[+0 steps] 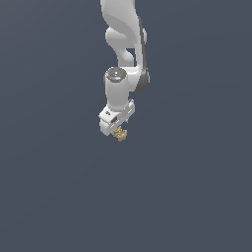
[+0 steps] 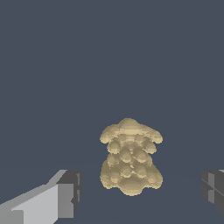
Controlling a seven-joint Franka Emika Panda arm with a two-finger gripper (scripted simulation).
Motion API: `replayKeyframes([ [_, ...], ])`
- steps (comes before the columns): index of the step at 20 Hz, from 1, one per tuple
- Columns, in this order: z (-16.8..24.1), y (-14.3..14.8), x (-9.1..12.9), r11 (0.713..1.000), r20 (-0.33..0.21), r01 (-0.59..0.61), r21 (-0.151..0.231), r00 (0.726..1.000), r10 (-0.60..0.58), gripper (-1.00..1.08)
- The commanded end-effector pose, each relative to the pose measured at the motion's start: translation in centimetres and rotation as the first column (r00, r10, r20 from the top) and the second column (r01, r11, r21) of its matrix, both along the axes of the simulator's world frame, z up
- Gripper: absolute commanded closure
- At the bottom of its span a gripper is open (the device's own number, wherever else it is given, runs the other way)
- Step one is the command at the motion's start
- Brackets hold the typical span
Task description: Pick up the object and move it to a goal position.
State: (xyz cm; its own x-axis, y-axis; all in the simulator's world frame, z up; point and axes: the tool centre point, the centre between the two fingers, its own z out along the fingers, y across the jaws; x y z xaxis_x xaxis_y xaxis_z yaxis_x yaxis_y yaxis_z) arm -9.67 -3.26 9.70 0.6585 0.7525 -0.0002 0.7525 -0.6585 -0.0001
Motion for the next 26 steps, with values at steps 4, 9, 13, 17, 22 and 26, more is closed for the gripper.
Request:
replayKeyframes([
  [4, -0.5, 0.0, 0.0, 1.0, 0.0, -0.001, 0.0, 1.0, 0.001, -0.92],
  [9, -2.4, 0.0, -0.1, 1.0, 0.0, -0.002, 0.0, 1.0, 0.002, -0.92],
  [13, -4.1, 0.0, -0.1, 1.0, 0.0, -0.004, 0.0, 1.0, 0.004, -0.92],
  [17, -4.9, 0.0, -0.1, 1.0, 0.0, -0.005, 0.0, 1.0, 0.005, -0.92],
  [22, -5.0, 0.0, -0.1, 1.0, 0.0, -0.005, 0.0, 1.0, 0.005, 1.08],
  [26, -5.0, 0.0, -0.1, 1.0, 0.0, -0.005, 0.0, 1.0, 0.005, 1.08],
])
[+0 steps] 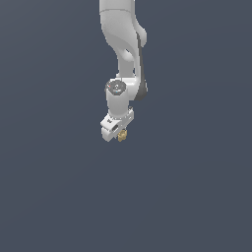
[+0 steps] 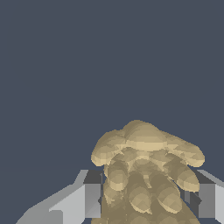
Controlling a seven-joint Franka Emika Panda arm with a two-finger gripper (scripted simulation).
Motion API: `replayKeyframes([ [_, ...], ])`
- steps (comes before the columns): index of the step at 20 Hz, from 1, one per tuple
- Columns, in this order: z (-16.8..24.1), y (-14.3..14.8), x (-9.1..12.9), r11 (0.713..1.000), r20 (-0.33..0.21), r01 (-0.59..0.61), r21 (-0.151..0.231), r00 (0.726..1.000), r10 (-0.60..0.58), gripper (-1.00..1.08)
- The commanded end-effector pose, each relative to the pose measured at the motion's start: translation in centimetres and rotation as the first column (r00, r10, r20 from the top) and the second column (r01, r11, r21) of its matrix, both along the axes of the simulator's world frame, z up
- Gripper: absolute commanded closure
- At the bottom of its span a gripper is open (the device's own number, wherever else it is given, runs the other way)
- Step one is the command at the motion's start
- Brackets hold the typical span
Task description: Pick up the object and move it to a goal position.
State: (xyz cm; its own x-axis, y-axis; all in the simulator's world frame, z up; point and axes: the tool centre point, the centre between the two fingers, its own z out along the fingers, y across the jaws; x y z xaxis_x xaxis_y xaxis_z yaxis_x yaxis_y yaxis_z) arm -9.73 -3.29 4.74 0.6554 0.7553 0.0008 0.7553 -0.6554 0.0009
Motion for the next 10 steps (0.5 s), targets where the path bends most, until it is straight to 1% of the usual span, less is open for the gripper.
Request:
replayKeyframes([
  [1, -0.07, 0.02, -0.04, 1.0, -0.001, 0.0, 0.0, 1.0, 0.0, 1.08],
  [6, 0.0, 0.07, -0.07, 1.0, 0.0, 0.0, 0.0, 1.0, 0.0, 1.08],
  [10, 0.06, 0.56, -0.68, 1.0, 0.0, 0.0, 0.0, 1.0, 0.0, 1.08],
])
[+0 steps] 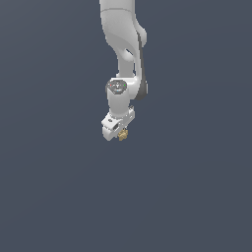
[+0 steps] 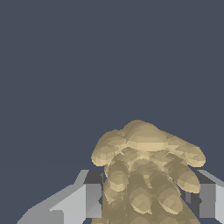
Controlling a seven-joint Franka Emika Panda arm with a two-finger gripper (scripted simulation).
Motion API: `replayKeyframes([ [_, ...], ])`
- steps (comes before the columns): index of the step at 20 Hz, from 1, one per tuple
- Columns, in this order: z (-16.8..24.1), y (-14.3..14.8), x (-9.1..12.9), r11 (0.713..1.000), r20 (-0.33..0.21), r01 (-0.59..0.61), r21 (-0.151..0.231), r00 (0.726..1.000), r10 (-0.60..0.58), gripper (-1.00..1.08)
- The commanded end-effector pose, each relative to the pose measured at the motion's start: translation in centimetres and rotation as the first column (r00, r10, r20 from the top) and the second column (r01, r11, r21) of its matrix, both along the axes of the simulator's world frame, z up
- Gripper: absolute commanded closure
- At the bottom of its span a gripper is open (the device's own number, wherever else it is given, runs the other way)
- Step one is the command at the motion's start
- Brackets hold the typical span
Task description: Pick up the object and move it to a goal position.
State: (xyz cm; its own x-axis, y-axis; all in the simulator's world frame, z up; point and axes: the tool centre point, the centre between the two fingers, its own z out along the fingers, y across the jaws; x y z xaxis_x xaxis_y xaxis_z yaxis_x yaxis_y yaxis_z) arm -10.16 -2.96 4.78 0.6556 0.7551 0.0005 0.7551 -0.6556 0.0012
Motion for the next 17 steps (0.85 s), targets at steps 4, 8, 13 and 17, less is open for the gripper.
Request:
replayKeyframes([
  [4, 0.2, 1.3, -1.5, 1.0, 0.0, -0.001, 0.0, 1.0, 0.001, 1.08],
  [8, 0.3, 2.7, -3.2, 1.0, -0.001, -0.001, 0.0, 1.0, 0.001, 1.08],
  [13, 0.4, 3.8, -4.5, 1.0, -0.001, -0.001, 0.0, 1.0, 0.001, 1.08],
  [17, 0.5, 4.2, -4.8, 1.0, -0.001, -0.001, 0.0, 1.0, 0.001, 1.08],
])
